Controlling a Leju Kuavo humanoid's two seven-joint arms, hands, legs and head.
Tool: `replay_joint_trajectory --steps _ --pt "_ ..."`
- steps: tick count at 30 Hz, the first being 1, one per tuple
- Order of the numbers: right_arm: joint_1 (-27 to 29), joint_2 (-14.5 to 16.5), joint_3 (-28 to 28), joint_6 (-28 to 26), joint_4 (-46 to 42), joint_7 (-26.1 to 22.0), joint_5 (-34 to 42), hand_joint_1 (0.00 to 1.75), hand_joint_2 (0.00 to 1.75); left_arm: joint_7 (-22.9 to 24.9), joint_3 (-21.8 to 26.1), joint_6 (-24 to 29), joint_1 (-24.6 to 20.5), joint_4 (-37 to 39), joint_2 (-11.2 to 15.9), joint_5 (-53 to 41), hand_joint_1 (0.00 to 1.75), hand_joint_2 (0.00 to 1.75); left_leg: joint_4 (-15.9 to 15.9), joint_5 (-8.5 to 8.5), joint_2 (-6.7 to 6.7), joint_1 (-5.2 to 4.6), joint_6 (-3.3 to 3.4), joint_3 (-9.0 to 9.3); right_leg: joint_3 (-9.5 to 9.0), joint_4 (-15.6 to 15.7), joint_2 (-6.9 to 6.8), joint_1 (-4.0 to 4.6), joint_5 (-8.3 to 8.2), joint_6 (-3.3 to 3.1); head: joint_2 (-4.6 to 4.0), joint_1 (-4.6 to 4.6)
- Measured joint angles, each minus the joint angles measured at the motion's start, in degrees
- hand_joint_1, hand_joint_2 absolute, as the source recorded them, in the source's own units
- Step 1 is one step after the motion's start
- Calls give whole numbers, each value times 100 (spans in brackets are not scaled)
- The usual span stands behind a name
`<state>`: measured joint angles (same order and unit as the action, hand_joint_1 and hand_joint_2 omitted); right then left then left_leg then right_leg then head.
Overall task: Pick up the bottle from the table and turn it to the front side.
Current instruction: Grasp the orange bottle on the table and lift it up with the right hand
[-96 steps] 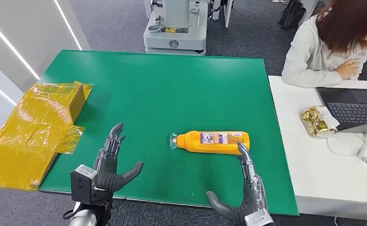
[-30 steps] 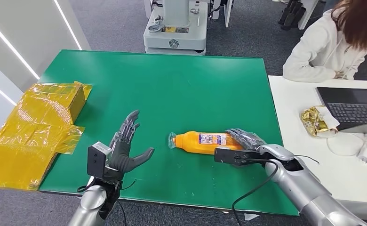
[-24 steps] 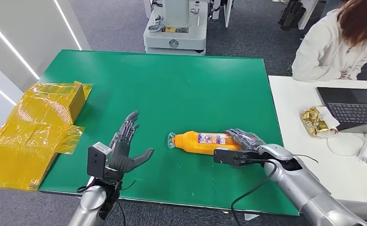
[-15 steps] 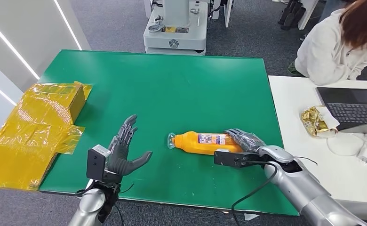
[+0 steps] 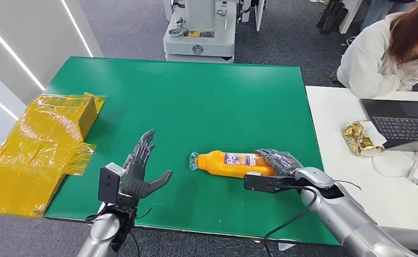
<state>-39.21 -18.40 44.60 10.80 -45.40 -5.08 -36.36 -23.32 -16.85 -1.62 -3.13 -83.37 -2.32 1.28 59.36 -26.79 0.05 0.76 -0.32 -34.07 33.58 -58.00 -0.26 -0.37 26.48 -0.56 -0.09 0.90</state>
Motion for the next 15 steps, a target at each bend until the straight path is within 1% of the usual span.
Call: replay_joint_trajectory --steps 2,6,15 --pt "20 0 5 -37 3 -44 7 160 175 -1 0 0 0 16 5 1 0 175 0 0 0 0 0 0 0 0 0 0 0 0 0 -1" --pt "50 0 11 -104 5 -96 26 172 175 -1 0 2 1 33 11 3 0 175 0 0 0 0 0 0 0 0 0 0 0 0 0 -1" --pt "51 4 28 -150 40 -249 52 175 175 -27 0 44 0 55 11 20 0 175 0 0 0 0 0 0 -2 0 0 0 0 0 0 0"
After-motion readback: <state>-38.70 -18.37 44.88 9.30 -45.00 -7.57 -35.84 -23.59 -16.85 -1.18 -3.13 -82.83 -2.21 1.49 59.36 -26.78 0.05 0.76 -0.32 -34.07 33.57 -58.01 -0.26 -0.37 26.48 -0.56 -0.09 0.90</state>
